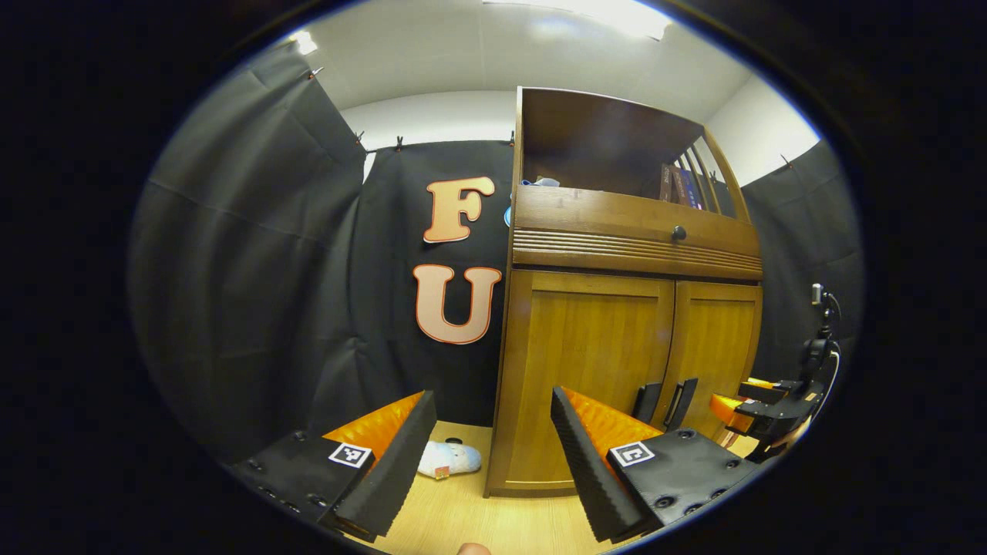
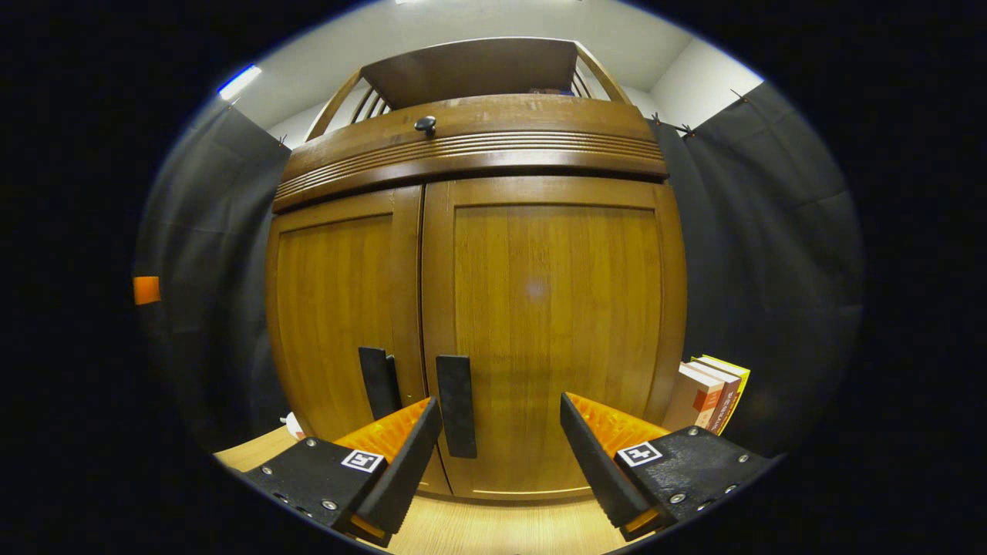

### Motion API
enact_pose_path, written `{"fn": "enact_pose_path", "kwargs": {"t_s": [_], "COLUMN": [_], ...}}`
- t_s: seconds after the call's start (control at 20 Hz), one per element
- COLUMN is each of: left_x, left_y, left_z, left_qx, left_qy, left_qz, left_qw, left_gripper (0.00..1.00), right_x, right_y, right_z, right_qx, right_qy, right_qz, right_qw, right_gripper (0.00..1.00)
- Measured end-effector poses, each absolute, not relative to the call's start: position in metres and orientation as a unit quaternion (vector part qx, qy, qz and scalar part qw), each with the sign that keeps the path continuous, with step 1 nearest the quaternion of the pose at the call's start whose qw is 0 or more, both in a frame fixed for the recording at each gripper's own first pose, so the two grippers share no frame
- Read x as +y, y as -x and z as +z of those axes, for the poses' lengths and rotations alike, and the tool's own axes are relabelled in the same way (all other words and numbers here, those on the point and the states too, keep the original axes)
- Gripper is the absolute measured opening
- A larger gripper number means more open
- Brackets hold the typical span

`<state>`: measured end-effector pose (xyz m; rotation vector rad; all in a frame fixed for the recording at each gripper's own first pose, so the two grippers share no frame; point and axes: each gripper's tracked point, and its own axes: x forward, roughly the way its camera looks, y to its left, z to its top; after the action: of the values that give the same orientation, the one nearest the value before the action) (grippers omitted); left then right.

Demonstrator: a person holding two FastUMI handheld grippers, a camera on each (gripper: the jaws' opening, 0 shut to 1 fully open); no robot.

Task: Open the right door of the double-door shoe cabinet with the right hand, and open the left door with the left hand.

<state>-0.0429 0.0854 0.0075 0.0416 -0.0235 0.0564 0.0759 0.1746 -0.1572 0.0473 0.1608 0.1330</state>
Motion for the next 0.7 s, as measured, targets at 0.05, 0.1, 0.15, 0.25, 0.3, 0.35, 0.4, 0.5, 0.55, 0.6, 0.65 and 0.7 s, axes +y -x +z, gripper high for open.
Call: {"fn": "enact_pose_path", "kwargs": {"t_s": [0.05, 0.1, 0.15, 0.25, 0.3, 0.35, 0.4, 0.5, 0.55, 0.6, 0.65, 0.7], "left_x": [0.088, 0.089, 0.089, 0.088, 0.088, 0.087, 0.086, 0.086, 0.086, 0.087, 0.087, 0.088], "left_y": [0.042, 0.042, 0.041, 0.039, 0.038, 0.036, 0.035, 0.033, 0.032, 0.032, 0.031, 0.031], "left_z": [0.006, 0.006, 0.005, 0.002, 0.001, 0.000, -0.001, -0.006, -0.007, -0.008, -0.009, -0.010], "left_qx": [-0.012, -0.011, -0.010, -0.007, -0.006, -0.004, -0.003, 0.000, 0.001, 0.003, 0.004, 0.005], "left_qy": [-0.024, -0.026, -0.027, -0.024, -0.020, -0.016, -0.013, -0.013, -0.015, -0.016, -0.017, -0.016], "left_qz": [0.031, 0.034, 0.034, 0.032, 0.032, 0.030, 0.028, 0.025, 0.026, 0.027, 0.027, 0.028], "left_qw": [0.999, 0.999, 0.999, 0.999, 0.999, 0.999, 1.000, 1.000, 1.000, 1.000, 0.999, 0.999], "left_gripper": [0.99, 0.99, 0.96, 0.94, 0.94, 0.94, 0.97, 0.94, 0.94, 0.97, 0.96, 0.96], "right_x": [0.180, 0.186, 0.194, 0.204, 0.207, 0.211, 0.215, 0.219, 0.221, 0.221, 0.222, 0.222], "right_y": [-0.083, -0.089, -0.095, -0.103, -0.107, -0.110, -0.112, -0.119, -0.122, -0.125, -0.128, -0.130], "right_z": [-0.164, -0.171, -0.177, -0.188, -0.192, -0.195, -0.199, -0.204, -0.206, -0.208, -0.209, -0.211], "right_qx": [0.084, 0.087, 0.090, 0.097, 0.099, 0.101, 0.104, 0.106, 0.107, 0.108, 0.109, 0.109], "right_qy": [-0.025, -0.026, -0.026, -0.021, -0.017, -0.015, -0.015, -0.016, -0.017, -0.018, -0.020, -0.021], "right_qz": [0.071, 0.077, 0.083, 0.089, 0.091, 0.093, 0.096, 0.099, 0.100, 0.100, 0.099, 0.098], "right_qw": [0.994, 0.993, 0.992, 0.991, 0.991, 0.990, 0.990, 0.989, 0.989, 0.989, 0.989, 0.989], "right_gripper": [0.94, 0.94, 0.97, 1.00, 0.94, 0.93, 0.91, 0.91, 0.83, 0.79, 0.77, 0.78]}}
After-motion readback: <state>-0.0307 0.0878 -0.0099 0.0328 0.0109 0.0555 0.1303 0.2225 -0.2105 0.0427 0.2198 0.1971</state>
